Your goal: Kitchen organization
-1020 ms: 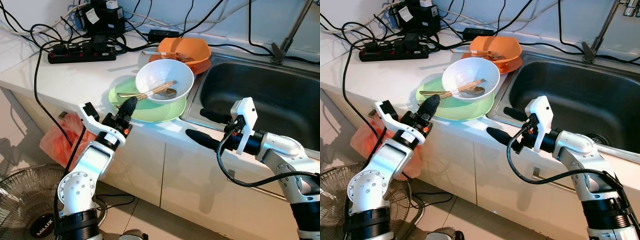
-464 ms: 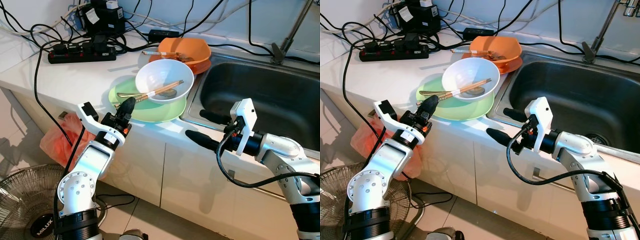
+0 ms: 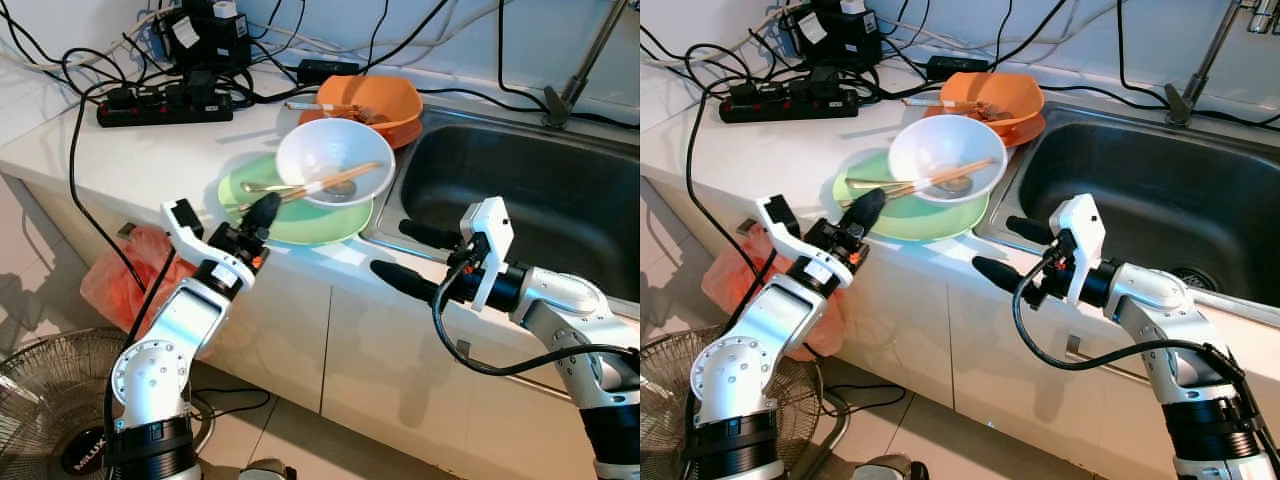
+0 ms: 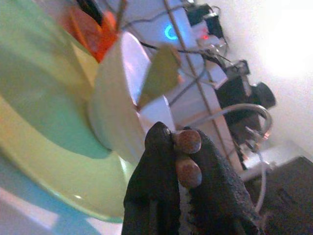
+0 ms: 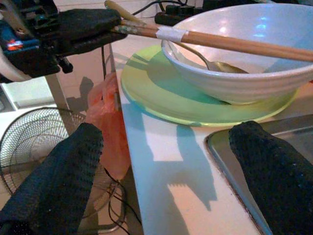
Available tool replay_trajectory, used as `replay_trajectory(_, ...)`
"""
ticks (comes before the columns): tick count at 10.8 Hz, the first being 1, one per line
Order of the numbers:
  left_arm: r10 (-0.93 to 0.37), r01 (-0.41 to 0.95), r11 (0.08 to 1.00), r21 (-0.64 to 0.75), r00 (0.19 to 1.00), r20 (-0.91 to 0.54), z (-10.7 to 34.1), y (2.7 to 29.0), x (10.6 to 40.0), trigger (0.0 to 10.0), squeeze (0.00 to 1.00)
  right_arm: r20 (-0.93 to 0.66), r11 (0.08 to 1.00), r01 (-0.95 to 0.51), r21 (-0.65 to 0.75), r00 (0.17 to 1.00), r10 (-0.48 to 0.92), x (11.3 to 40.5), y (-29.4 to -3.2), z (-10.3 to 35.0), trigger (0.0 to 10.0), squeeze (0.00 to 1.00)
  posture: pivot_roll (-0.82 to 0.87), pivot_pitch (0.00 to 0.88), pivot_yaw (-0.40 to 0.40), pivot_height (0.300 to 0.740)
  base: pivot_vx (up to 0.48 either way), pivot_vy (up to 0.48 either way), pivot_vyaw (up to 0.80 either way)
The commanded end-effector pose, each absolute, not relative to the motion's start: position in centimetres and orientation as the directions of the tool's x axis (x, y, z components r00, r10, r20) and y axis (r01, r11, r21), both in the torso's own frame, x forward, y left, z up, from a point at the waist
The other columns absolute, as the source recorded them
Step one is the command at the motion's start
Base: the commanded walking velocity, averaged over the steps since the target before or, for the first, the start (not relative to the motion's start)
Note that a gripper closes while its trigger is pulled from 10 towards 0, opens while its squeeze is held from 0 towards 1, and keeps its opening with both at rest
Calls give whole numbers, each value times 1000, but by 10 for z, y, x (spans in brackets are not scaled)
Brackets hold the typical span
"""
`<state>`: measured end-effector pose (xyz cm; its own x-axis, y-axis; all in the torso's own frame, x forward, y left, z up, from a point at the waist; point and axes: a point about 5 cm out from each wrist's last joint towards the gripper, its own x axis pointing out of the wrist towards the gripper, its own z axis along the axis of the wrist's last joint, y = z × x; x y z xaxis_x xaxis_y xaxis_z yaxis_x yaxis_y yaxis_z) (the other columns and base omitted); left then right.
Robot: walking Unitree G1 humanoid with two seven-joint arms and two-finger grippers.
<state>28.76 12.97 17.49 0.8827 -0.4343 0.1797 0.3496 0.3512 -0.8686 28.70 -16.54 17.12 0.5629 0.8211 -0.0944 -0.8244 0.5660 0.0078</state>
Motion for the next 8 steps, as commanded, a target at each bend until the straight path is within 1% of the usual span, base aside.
replay_trajectory(1, -479, 402, 325, -856, 850, 218, 182, 124, 283, 0, 0, -87, 554, -832, -11, 553, 829, 285, -163, 174, 10000, 988, 176, 18, 40, 740, 0, 0, 0)
replay_trajectory(4, -533, 444, 281, -851, 810, 246, 186, 120, 279, 0, 0, -87, 557, -830, -13, 556, 827, 286, -165, 175, 10000, 984, 174, 19, 40, 740, 0, 0, 0)
replay_trajectory(7, -578, 511, 218, -831, 754, 312, 200, 112, 276, 0, 0, -77, 565, -825, -5, 563, 823, 286, -166, 176, 10000, 984, 171, 17, 41, 740, 0, 0, 0)
replay_trajectory(8, -571, 532, 232, -814, 752, 329, 200, 109, 280, 0, 0, -28, 592, -805, 30, 592, 806, 289, -169, 181, 10000, 988, 163, 16, 42, 740, 0, 0, 0)
